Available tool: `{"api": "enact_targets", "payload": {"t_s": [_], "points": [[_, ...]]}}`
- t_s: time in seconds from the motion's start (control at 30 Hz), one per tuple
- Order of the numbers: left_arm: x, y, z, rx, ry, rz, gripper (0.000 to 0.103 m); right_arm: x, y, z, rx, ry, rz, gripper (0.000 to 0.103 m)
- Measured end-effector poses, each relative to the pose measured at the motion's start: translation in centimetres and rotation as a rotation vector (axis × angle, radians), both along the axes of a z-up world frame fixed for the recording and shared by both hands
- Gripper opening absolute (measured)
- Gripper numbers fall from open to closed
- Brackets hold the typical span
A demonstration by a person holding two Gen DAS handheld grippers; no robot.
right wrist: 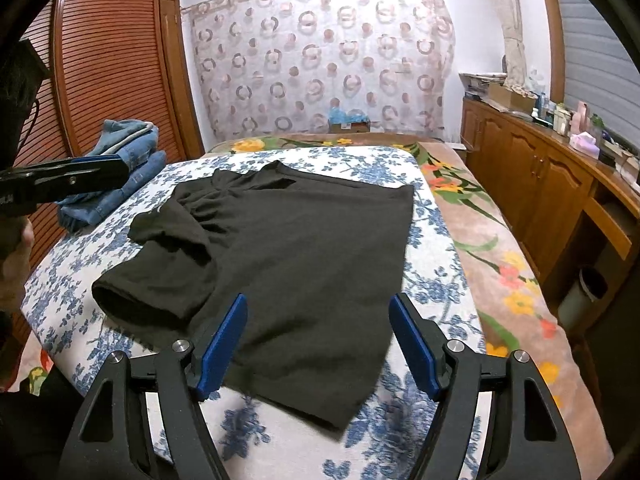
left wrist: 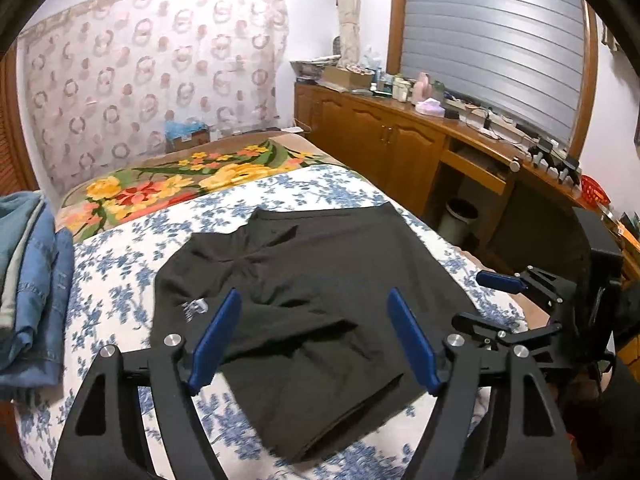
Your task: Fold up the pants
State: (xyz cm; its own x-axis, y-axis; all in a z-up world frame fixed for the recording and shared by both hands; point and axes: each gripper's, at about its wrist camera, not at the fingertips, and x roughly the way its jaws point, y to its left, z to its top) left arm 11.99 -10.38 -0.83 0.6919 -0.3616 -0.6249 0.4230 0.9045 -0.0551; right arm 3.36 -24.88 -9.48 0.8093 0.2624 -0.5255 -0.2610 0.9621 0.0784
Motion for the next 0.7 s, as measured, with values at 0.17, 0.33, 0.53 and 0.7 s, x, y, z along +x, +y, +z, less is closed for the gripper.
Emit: {"api": "enact_targets", "payload": {"t_s": [0.17, 0.33, 0.53, 0.7], "points": [[-0.3, 1.8, -1.3, 0.015, 0.019, 0.031, 0.077, 0.8, 1.7, -0.2, 0.017, 0.007, 0.042, 0.063], [-0.5, 3.4, -3.4, 0.021, 0.065, 0.063, 0.077, 1.6, 3.9, -0.8, 0.023, 0.028, 0.112, 0.051], [-0.8, 4.1, -5.9, 0.049, 0.118, 0.073, 0.077, 3.1, 5.5, -1.9, 0.035, 0.069, 0.158, 0.043], [-1.1, 4.3, -8.2, 0.072, 0.168, 0.069, 0.077, 3.5, 6.2, -2.3, 0.031, 0.096, 0.177, 0.040]]}}
